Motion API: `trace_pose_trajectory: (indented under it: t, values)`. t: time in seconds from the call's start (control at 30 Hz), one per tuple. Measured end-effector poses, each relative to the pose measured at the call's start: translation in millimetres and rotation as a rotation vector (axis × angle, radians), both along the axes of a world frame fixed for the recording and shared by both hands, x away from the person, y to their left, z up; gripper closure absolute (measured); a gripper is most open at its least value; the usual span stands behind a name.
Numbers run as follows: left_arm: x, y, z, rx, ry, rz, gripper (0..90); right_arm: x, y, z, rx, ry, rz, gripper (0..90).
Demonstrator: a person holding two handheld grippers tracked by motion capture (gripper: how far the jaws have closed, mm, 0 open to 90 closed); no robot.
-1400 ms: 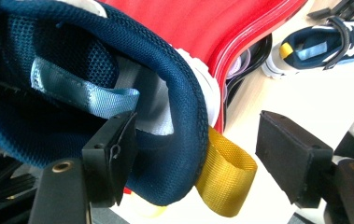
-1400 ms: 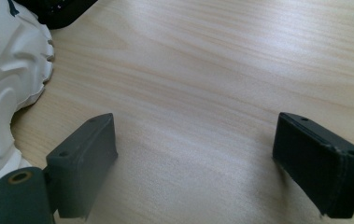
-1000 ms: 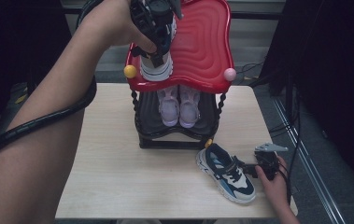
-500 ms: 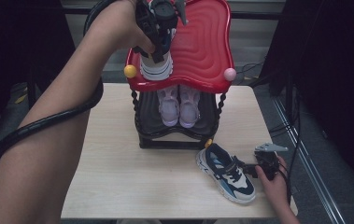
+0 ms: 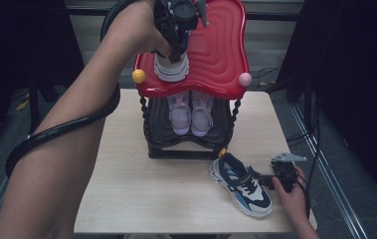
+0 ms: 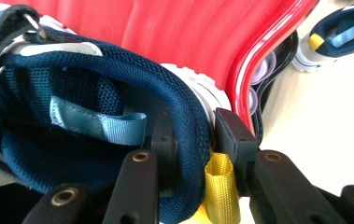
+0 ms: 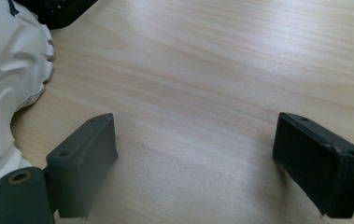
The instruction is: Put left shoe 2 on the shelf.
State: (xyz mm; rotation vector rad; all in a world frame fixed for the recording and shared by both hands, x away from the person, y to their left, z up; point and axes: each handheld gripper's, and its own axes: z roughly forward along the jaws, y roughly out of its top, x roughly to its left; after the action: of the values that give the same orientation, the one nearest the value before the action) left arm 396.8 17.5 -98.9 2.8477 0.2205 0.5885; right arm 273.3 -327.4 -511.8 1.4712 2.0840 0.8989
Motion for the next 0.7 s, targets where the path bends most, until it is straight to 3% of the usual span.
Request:
trace_pose_trajectory:
  t: [0.13,0.4,0.7]
  values:
    - [-1.7,0.5,0.2,-0.009,0.031,-0.006,70.6,0.0,0.0,0.0,0.0,0.0,0.0,12.7]
    - [-2.5,0.7,-0.3,-0.019,0.026,0.017,69.0,0.0,0.0,0.0,0.0,0.0,0.0,12.7]
    - [-1.2,5.1,8.6,-0.045,0.026,0.076,56.0,0.0,0.0,0.0,0.0,0.0,0.0,12.7]
